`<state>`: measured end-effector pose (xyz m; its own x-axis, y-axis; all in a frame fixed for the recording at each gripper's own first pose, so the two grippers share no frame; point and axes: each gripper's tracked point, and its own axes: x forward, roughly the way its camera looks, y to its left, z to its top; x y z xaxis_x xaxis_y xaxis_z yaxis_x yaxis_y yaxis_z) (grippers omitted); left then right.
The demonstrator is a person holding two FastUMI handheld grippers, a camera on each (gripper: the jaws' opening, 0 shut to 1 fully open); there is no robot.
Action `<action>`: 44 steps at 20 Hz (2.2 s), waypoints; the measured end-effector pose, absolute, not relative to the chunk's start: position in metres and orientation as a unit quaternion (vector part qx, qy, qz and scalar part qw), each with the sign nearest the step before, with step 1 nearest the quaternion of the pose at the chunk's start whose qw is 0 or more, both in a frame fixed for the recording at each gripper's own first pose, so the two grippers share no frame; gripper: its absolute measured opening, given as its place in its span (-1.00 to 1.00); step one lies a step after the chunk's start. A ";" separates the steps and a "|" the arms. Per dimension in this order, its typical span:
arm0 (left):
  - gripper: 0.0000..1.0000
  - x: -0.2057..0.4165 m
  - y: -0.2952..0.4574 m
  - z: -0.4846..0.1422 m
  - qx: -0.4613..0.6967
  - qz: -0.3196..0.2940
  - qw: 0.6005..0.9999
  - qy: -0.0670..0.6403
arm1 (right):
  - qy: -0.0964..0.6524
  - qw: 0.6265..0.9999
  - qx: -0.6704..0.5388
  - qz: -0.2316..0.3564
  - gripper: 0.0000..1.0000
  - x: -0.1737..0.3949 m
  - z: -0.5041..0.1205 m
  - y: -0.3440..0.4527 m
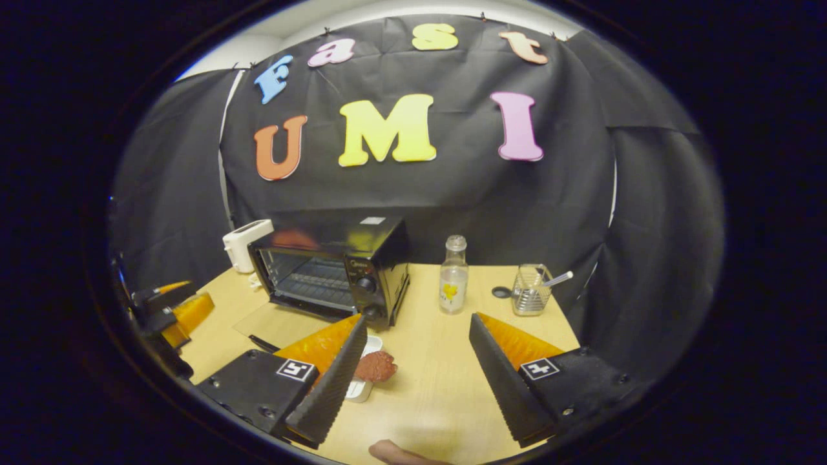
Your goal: Open the electric oven with the left hand, put the food in, and close the electric oven.
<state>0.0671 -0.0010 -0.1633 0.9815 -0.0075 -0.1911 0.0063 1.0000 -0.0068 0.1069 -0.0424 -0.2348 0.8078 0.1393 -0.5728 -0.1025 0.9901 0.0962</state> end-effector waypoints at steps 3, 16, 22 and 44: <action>0.90 0.060 0.016 -0.120 0.008 0.012 0.998 0.061 | 0.357 0.928 0.055 0.091 1.00 0.119 -0.267 -0.039; 0.89 0.009 0.045 -0.086 -0.004 0.053 0.998 0.043 | 0.538 0.764 0.301 0.191 0.15 0.108 -0.355 0.011; 0.89 -0.026 0.054 -0.075 -0.008 0.057 0.998 0.020 | 0.535 0.769 0.302 0.173 -0.72 0.099 -0.351 0.009; 0.89 -0.112 0.080 -0.082 0.000 0.027 0.999 0.017 | 0.224 0.963 -0.038 0.146 -0.75 0.050 -0.213 0.134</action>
<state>-0.1117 0.0796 -0.0822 0.9979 0.0540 -0.0348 -0.0540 0.9985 0.0005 0.0497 0.1340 -0.2127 0.8565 0.2648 -0.4430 -0.2987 0.9543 -0.0072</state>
